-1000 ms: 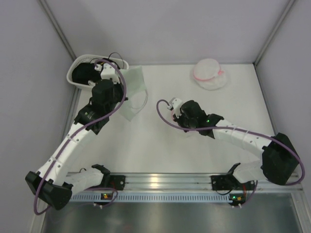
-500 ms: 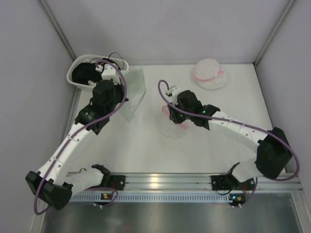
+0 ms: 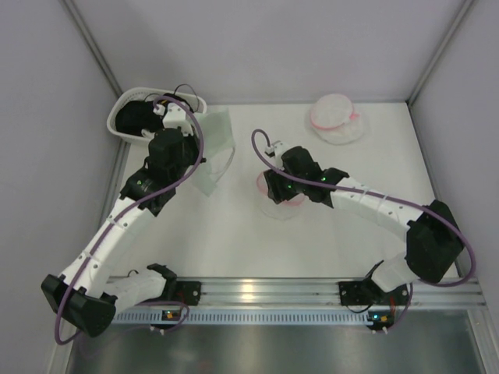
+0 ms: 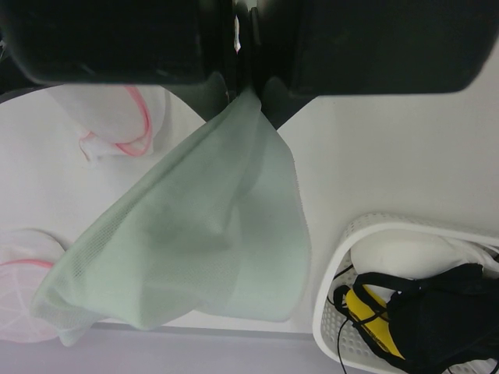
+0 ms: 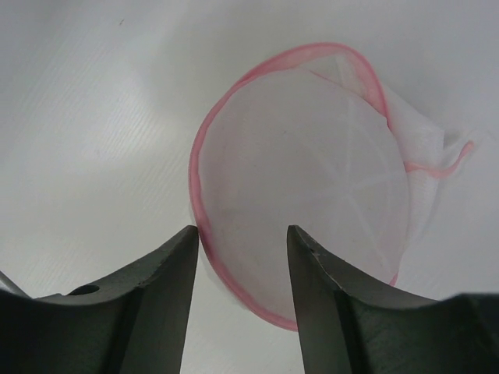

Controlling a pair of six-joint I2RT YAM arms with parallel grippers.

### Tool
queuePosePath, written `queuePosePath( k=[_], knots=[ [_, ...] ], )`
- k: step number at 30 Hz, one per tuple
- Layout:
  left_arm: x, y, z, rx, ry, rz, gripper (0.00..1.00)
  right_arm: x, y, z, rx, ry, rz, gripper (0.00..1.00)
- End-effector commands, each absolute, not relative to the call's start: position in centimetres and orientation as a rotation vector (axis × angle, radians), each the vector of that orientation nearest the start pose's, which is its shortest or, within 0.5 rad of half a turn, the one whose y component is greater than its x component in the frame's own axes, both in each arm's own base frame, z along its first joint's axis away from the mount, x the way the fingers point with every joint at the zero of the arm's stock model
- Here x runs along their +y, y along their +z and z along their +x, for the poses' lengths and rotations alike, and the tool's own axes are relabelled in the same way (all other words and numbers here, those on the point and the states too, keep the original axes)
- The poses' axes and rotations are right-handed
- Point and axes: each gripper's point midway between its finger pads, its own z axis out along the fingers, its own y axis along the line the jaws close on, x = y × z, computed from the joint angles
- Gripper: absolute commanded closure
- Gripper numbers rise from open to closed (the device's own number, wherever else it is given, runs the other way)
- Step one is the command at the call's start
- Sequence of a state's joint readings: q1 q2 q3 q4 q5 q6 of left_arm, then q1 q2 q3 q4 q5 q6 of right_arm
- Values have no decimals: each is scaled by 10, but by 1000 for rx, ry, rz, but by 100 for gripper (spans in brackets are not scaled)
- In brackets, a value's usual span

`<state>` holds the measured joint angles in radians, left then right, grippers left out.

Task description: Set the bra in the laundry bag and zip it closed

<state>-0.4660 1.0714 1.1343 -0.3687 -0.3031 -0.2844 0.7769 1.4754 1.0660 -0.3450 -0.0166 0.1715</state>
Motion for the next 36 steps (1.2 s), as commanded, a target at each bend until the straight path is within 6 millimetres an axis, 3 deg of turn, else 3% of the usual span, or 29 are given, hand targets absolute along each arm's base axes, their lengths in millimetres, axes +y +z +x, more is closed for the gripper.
queuePosePath(
  k=[1,3,7,11,16,22,26,31,36],
  knots=[
    [-123,313,337,1846,-244,-31,100,293,159,277,2199,538,-700,51],
    [-123,313,337,1846,-243,-30,100,293,152,276,2211,535,-719,53],
    [-122,313,337,1845,-237,-33,100,298,148,273,2219,554,-748,66],
    [-121,313,337,1843,-234,-35,100,299,147,274,2216,556,-755,100],
    [-123,317,337,1836,-251,-36,100,295,167,283,2193,522,-684,100],
    [-130,327,333,1810,-316,-30,100,305,221,302,2155,618,-433,100],
    [-139,330,327,1801,-374,5,100,308,214,311,2190,620,-389,100],
    [-139,338,319,1779,-403,21,100,296,200,324,2219,529,-269,100],
    [-149,358,310,1733,-496,43,100,271,223,339,2136,496,-121,100]
  ],
)
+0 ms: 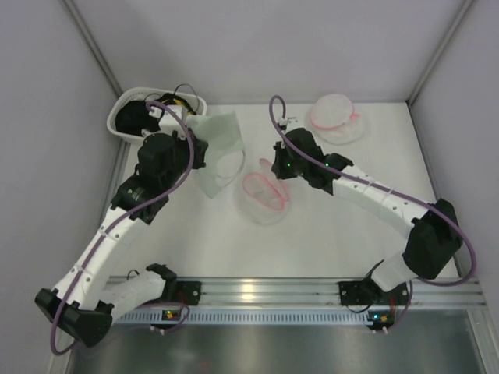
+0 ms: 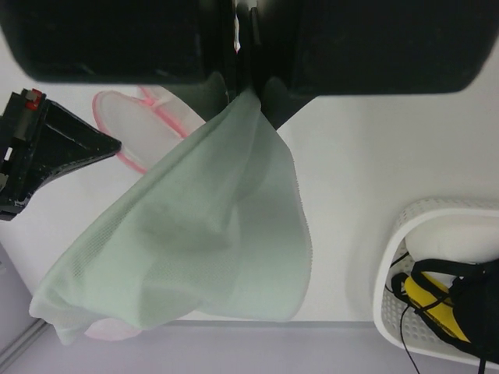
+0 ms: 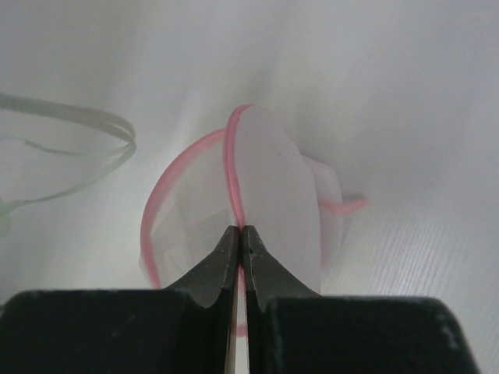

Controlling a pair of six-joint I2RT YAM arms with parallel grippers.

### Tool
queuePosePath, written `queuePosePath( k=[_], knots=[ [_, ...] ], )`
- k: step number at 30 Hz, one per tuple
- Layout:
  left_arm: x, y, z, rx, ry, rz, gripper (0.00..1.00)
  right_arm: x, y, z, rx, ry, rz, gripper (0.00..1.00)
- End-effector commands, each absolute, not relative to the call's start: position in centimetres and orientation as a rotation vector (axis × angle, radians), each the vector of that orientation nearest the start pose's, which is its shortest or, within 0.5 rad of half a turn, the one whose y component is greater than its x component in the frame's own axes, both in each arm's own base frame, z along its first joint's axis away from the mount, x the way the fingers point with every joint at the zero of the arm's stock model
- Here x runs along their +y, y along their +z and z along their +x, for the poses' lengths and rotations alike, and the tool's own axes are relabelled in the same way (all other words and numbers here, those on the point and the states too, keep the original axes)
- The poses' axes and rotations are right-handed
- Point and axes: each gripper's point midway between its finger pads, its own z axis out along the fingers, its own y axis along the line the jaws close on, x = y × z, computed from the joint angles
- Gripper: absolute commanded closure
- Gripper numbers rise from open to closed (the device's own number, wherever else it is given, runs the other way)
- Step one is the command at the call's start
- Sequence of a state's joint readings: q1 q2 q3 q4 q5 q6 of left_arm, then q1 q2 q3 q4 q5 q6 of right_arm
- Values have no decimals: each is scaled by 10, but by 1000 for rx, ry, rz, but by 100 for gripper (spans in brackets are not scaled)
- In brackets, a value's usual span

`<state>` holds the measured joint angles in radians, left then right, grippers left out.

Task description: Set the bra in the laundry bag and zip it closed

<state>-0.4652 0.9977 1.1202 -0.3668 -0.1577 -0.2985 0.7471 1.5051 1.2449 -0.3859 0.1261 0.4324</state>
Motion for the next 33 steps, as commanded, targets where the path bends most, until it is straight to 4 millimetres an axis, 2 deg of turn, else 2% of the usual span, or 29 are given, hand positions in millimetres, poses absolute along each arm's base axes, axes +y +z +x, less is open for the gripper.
queuePosePath(
  k=[1,2,4,5,12,14,15,17,22,25,29,32,33],
  knots=[
    [-152,366,309,1712,-516,49,100,267,219,338,2135,502,-93,100],
    [-157,368,307,1705,-551,69,100,263,228,338,2106,525,-67,100],
    [-168,377,308,1666,-618,87,100,258,228,339,2075,565,-27,100],
    [-177,379,305,1659,-664,118,100,256,234,339,2054,588,-20,100],
    [-212,395,325,1604,-824,149,100,256,247,333,2007,637,-13,100],
    [-221,400,328,1587,-884,141,100,255,256,333,1970,661,5,100],
    [-229,390,330,1619,-917,159,100,254,256,332,1967,664,15,100],
    [-237,390,333,1606,-960,150,100,249,262,331,1943,658,35,100],
    [-252,358,344,1655,-962,115,100,230,274,330,1884,619,105,100],
    [-266,339,339,1668,-979,124,100,223,283,329,1845,618,132,100],
    [-290,315,322,1696,-1009,176,100,215,287,333,1824,593,153,100],
    [-299,295,311,1712,-984,221,100,212,292,337,1810,598,165,100],
    [-300,281,309,1740,-973,221,100,210,295,337,1799,600,167,100]
  ],
)
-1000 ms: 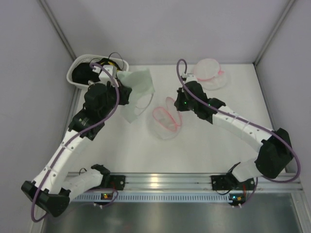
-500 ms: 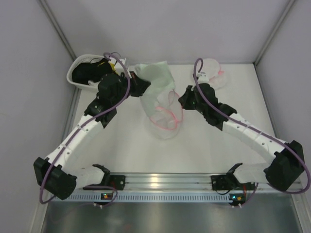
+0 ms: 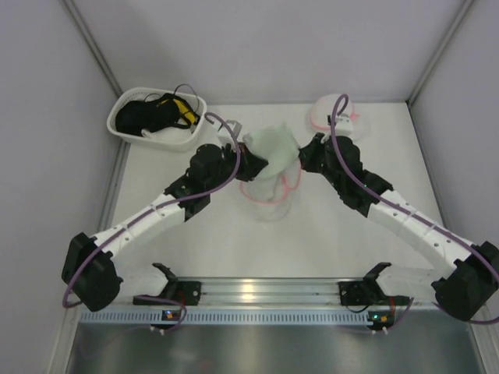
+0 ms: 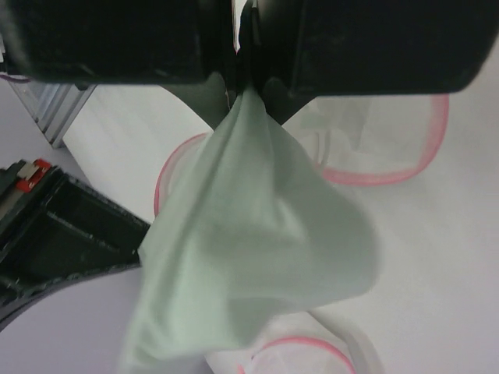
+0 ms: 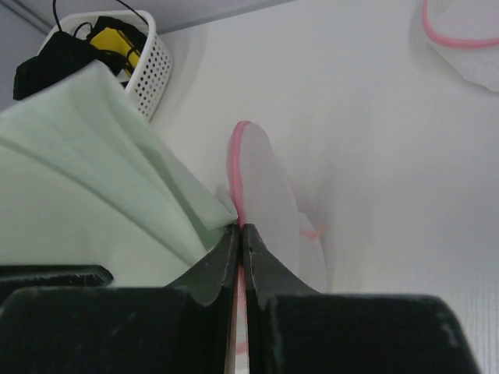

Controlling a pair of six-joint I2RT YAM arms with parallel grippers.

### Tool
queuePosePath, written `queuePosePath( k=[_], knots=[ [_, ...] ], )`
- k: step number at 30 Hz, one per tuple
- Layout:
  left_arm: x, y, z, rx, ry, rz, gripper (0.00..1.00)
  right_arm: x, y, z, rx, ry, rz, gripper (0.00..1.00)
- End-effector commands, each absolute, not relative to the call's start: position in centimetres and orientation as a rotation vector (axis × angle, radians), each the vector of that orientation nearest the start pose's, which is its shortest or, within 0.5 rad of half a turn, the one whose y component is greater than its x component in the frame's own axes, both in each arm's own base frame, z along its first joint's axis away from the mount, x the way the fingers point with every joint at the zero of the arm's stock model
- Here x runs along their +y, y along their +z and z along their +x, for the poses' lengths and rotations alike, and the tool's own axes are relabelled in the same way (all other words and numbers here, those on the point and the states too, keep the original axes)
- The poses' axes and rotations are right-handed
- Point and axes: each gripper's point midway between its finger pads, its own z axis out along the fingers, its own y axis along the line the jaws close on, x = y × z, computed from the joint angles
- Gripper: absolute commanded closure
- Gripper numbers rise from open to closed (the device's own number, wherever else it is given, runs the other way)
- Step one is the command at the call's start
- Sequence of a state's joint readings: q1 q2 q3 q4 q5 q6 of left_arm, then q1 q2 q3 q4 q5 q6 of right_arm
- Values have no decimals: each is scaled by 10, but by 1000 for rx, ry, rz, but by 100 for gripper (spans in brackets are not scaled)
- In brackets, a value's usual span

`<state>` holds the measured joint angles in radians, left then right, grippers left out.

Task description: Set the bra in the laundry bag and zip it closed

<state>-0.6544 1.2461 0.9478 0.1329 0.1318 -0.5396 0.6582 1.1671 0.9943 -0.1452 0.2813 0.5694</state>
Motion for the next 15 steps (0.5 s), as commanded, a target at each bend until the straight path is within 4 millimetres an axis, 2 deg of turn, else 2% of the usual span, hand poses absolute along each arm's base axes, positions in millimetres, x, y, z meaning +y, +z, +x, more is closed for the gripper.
queuePosePath(
  k=[1,5,6,9,12,15],
  knots=[
    [-301,275,308,1750,-972,225,100,211,298,338,1790,604,165,100],
    [-300,235,307,1828,-922,248,100,205,312,341,1759,597,160,100],
    [-298,216,305,1876,-902,252,100,204,314,341,1753,593,154,100],
    [-292,184,300,1966,-845,277,100,202,318,340,1742,586,146,100],
    [-286,163,303,2019,-771,285,100,205,322,339,1736,604,129,100],
    [-286,146,315,2069,-690,272,100,216,330,336,1716,664,84,100]
  ],
)
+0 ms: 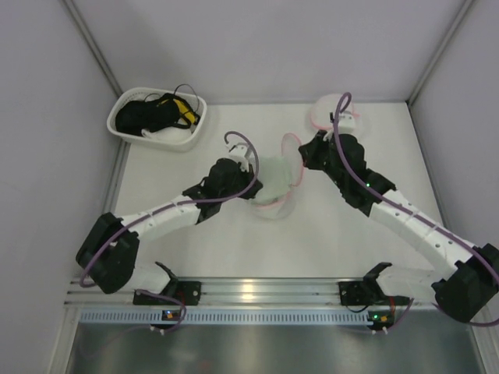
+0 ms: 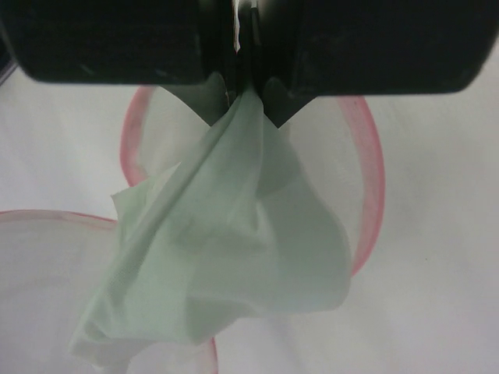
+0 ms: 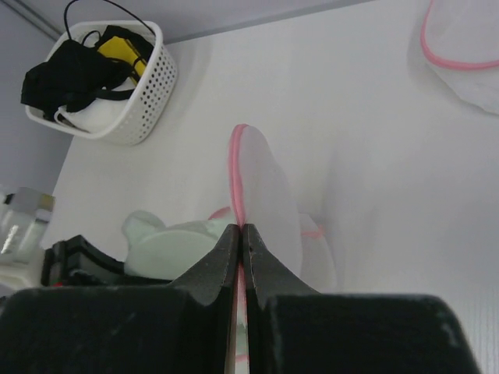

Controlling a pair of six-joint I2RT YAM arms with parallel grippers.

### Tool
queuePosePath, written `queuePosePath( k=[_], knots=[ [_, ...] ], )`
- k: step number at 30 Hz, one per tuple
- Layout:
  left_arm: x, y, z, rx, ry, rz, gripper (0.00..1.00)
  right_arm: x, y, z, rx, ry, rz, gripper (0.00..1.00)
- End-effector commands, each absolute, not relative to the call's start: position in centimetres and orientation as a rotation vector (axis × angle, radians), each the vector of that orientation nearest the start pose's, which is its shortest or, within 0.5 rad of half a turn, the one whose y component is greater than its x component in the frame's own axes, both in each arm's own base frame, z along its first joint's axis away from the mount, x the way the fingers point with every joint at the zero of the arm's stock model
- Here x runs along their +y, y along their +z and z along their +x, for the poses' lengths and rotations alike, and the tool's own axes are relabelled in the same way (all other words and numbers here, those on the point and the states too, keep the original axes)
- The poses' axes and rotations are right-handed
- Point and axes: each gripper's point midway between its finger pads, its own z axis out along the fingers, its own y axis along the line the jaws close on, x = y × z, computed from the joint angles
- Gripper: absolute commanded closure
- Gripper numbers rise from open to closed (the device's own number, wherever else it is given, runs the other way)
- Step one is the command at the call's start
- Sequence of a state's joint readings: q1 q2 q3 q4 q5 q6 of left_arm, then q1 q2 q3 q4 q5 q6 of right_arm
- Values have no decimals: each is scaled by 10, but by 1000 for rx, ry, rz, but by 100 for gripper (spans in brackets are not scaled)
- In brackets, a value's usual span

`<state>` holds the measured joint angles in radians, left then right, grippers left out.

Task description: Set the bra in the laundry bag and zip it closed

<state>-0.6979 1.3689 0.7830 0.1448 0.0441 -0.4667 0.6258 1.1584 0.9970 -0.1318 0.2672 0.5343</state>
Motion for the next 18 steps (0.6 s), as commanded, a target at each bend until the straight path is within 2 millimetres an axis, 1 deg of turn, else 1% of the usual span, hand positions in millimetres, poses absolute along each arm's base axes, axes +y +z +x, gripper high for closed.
queuePosePath(
  k=[1,3,4,5,6,7,8,10,11,13,15,16,17,18],
  knots=[
    [-287,140,316,2097,-669,272,100,220,333,334,1712,688,64,100],
    [-291,131,325,2132,-607,267,100,222,339,333,1702,703,47,100],
    [-289,123,323,2171,-565,280,100,222,339,332,1703,698,39,100],
    [-293,121,328,2173,-508,314,100,220,343,332,1695,689,39,100],
    [-293,115,324,2197,-476,344,100,219,345,332,1691,682,37,100],
    [-299,111,315,2216,-475,424,100,213,348,332,1684,656,41,100],
    [-300,110,313,2213,-468,448,100,212,351,331,1676,654,46,100],
    [-312,114,303,2207,-543,511,100,211,357,330,1661,648,31,100],
    [-319,122,303,2188,-580,521,100,212,360,330,1649,662,29,100],
    [-333,121,297,2205,-662,556,100,217,359,327,1643,699,18,100],
    [-347,116,296,2225,-716,587,100,220,356,326,1630,733,29,100],
    [-348,111,296,2243,-711,588,100,220,357,325,1625,742,34,100],
    [-352,101,298,2273,-696,589,100,219,355,324,1624,740,37,100],
    [-349,91,295,2317,-674,596,100,217,358,322,1615,739,35,100]
  ],
)
